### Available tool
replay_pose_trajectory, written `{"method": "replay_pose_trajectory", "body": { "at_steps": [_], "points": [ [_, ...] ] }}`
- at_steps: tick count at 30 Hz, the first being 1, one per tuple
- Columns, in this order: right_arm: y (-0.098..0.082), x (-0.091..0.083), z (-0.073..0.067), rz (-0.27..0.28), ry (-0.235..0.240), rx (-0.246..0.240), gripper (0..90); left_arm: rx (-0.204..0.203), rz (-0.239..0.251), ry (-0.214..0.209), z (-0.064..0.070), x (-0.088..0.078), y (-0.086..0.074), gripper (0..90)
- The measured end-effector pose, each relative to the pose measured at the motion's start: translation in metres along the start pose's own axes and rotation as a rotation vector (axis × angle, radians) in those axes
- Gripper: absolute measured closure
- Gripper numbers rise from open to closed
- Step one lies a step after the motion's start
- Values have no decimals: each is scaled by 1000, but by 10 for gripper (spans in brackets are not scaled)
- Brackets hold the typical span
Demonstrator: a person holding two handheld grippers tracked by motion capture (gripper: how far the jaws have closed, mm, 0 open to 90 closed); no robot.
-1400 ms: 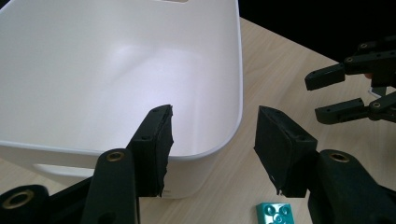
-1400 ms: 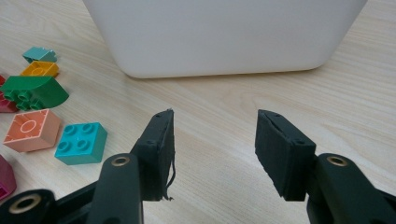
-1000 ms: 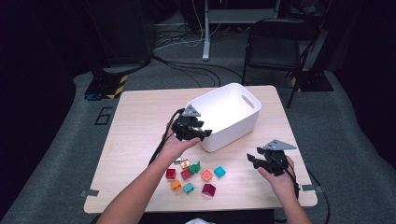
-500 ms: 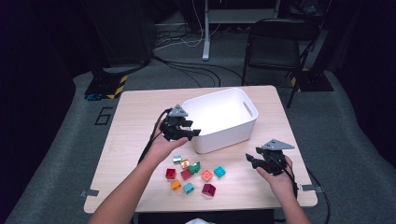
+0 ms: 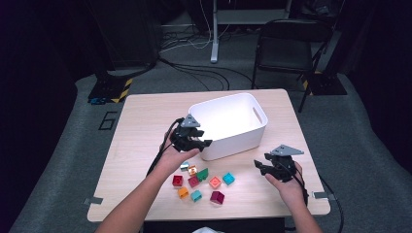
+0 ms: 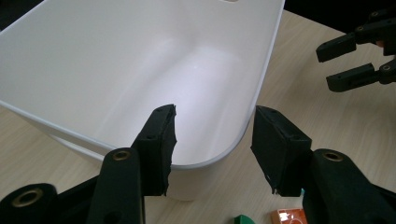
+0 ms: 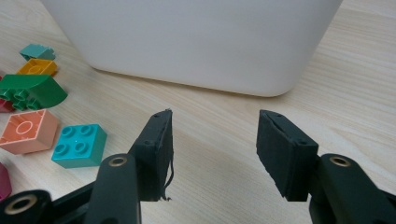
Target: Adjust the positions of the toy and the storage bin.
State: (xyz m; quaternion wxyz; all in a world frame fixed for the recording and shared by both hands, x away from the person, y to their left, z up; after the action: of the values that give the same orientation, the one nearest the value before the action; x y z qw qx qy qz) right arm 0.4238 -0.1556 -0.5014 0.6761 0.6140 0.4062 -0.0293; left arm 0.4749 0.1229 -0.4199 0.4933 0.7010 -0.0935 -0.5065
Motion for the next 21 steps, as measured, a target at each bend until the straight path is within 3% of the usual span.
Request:
{"method": "replay_pose_trajectory", "body": {
  "at_steps": [6,21],
  "points": [
    [-1,1,0,-1,3,4,455,11,1,-2,-6,-4,-4,505],
    [6,10,-9,-12,22,-1,452,-42,12,15,-40,-38,-28,502]
  ]
}}
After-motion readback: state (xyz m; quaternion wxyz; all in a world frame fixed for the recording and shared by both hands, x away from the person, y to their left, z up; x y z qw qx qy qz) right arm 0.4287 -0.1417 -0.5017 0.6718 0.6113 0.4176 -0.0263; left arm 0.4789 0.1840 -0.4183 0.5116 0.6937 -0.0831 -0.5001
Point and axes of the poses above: each handheld gripper's, and its own axes: x roughly forward along the jaws, y roughly out of its top, z roughly to its right, the point moved 5 cm from there along x, roughly forward along the jaws, and after that the axes turned 2 degrees about x, right-handed, at the moved point
